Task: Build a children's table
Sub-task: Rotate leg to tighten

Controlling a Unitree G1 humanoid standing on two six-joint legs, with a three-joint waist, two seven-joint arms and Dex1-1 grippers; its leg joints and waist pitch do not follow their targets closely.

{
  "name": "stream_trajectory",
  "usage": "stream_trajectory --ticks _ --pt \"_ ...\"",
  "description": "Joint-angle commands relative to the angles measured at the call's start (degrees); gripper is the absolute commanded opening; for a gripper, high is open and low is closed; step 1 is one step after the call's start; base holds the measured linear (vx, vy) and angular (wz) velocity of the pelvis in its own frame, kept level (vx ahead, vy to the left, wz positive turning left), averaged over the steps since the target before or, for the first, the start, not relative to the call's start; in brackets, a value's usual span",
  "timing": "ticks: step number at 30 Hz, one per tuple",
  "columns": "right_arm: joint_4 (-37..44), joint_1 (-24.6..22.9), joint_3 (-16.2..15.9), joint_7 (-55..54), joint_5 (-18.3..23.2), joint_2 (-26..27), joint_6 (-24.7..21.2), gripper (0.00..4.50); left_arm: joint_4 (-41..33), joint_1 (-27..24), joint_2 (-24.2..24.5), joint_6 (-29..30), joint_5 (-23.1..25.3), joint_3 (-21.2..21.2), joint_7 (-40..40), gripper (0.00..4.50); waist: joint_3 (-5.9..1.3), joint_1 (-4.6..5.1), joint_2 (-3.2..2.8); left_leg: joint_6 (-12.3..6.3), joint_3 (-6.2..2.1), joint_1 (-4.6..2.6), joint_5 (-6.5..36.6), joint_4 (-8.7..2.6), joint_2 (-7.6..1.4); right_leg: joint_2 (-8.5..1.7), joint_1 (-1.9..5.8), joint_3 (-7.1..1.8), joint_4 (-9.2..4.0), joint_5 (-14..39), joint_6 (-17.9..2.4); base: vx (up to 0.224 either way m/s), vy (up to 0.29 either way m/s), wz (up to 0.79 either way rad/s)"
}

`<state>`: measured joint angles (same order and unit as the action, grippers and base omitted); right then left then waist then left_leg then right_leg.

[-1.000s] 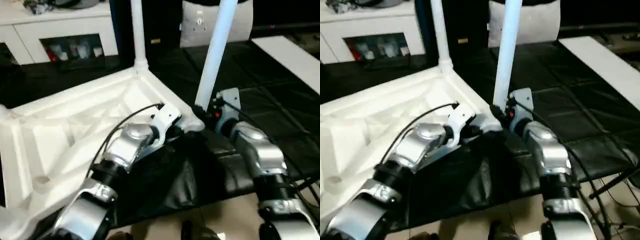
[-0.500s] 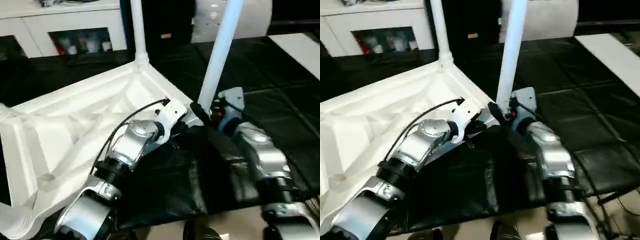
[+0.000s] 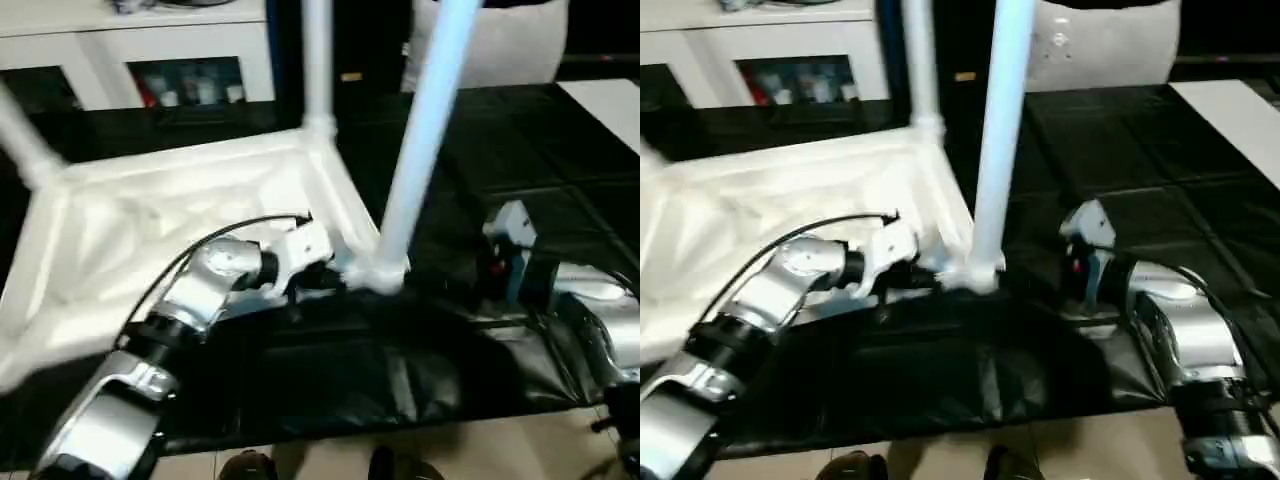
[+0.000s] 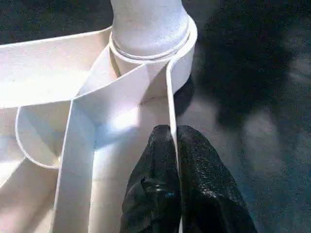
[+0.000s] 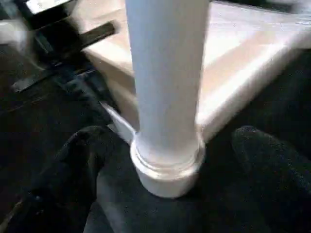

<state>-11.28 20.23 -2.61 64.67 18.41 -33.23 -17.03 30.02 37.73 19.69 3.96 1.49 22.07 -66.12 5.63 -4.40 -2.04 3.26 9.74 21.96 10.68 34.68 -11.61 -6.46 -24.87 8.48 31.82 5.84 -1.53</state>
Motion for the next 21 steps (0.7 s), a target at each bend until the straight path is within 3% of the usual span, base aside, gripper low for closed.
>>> stream_trajectory --ticks 1,5,8,21 --pt "2.5 -0.4 -1.8 4.6 1.0 -1.5 -0.5 4.44 -3.3 -0.1 0.9 -2.8 -0.4 2.9 -6.1 0.0 -5.07 -0.01 1.11 -5.12 -0.18 -1.06 13.1 -3.96 -1.55 -2.38 4.07 -2.64 -4.22 27.4 -6.7 0.0 0.0 0.0" --pt "3.7 -0.7 -3.6 9.9 2.6 -2.9 -2.1 4.28 -4.7 -0.8 2.3 -4.6 -1.6 4.2 -11.3 0.0 -5.08 -0.9 1.09 -4.72 -0.05 -1.27 13.0 -4.0 -1.72 -2.53 3.82 -2.95 -4.04 26.9 -7.3 0.0 0.0 0.0" --pt "3.7 -0.1 -5.1 12.6 3.1 -3.2 -2.7 4.07 -6.4 -1.4 3.3 -5.2 -2.5 5.1 -14.5 0.0 -5.16 -1.07 1.23 -4.54 -0.13 -0.95 12.2 -4.09 -1.84 -2.6 4.07 -3.09 -3.61 25.7 -7.7 0.0 0.0 0.0" --pt "3.6 1.0 -7.6 17.5 3.8 -4.2 -5.1 2.89 -7.1 -1.5 3.8 -6.2 -2.7 5.2 -16.5 0.0 -5.14 -1.13 1.67 -4.18 -0.01 -0.76 11.2 -3.92 -1.56 -2.57 4.09 -3.13 -3.72 27.2 -6.7 0.0 0.0 0.0"
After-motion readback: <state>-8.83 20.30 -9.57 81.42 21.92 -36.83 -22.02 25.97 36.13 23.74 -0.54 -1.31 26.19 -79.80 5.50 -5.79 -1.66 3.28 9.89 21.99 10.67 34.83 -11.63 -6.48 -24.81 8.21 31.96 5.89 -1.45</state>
